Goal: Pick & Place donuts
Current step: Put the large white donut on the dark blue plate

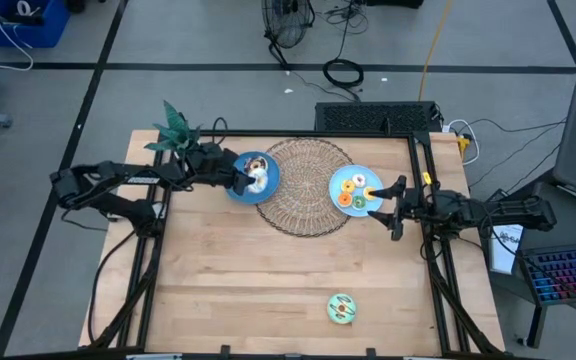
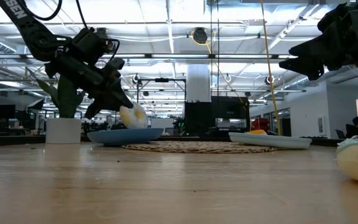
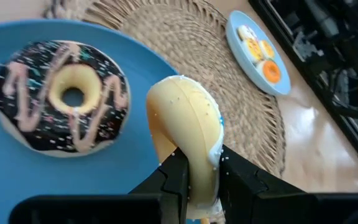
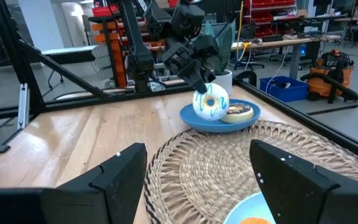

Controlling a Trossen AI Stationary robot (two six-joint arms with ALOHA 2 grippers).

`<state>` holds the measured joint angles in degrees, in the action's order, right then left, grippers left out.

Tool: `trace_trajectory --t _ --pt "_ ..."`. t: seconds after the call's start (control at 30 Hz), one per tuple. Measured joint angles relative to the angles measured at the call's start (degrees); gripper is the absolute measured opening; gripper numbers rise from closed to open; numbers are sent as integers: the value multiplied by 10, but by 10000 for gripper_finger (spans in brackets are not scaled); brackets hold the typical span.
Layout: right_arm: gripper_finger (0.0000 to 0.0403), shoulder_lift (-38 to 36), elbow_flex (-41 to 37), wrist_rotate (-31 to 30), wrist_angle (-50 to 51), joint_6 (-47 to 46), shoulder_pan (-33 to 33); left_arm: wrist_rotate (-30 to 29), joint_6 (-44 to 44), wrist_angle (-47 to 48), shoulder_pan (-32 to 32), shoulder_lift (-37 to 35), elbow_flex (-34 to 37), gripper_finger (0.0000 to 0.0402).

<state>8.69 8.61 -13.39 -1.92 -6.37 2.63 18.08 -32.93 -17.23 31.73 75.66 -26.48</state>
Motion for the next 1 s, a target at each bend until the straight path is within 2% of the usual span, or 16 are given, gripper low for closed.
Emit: trace_trajectory --t 0.23,0.33,0.67,0.83,1.0 --pt "271 0 -2 0 -3 0 0 13 7 -4 -4 0 0 78" --pt "270 0 -2 0 -4 0 0 13 11 -4 -10 0 0 103" --pt "272 0 -2 0 -4 0 0 5 13 -7 -11 0 0 220" --pt "271 0 -2 0 -4 0 0 -2 22 -7 -11 0 0 247" --pt "274 0 -2 0 -4 0 0 19 21 -7 -11 0 0 252"
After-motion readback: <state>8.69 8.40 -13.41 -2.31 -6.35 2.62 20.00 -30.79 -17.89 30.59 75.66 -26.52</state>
